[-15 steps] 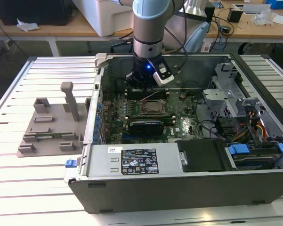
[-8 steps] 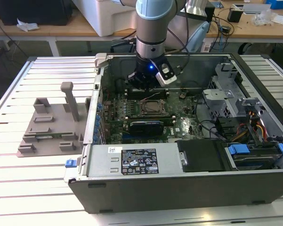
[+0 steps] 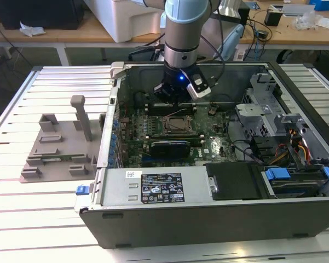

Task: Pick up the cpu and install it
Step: 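Install the first cpu locking lever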

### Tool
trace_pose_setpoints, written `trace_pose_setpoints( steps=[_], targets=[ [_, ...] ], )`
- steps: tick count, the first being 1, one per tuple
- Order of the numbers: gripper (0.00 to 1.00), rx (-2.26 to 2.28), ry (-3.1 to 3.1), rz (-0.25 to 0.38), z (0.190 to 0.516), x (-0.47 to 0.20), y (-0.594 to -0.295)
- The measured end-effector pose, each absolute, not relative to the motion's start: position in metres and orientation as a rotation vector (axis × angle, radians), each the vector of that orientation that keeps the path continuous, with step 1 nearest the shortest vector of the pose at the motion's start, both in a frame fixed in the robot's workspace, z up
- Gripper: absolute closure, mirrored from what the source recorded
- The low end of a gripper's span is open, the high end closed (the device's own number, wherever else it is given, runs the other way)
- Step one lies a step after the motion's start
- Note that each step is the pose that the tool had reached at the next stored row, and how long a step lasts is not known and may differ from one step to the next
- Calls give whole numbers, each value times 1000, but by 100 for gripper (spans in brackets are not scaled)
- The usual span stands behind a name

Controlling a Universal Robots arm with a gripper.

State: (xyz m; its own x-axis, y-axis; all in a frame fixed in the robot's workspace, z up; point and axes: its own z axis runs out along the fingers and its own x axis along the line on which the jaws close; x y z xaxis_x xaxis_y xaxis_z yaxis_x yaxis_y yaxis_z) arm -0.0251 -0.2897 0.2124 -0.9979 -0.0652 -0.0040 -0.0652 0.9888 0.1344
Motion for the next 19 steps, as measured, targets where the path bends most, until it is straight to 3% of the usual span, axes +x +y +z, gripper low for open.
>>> trace_pose_setpoints(
  steps=[19],
  targets=[
    [89,103,-3134,-212,212,-55,-295]
  ],
)
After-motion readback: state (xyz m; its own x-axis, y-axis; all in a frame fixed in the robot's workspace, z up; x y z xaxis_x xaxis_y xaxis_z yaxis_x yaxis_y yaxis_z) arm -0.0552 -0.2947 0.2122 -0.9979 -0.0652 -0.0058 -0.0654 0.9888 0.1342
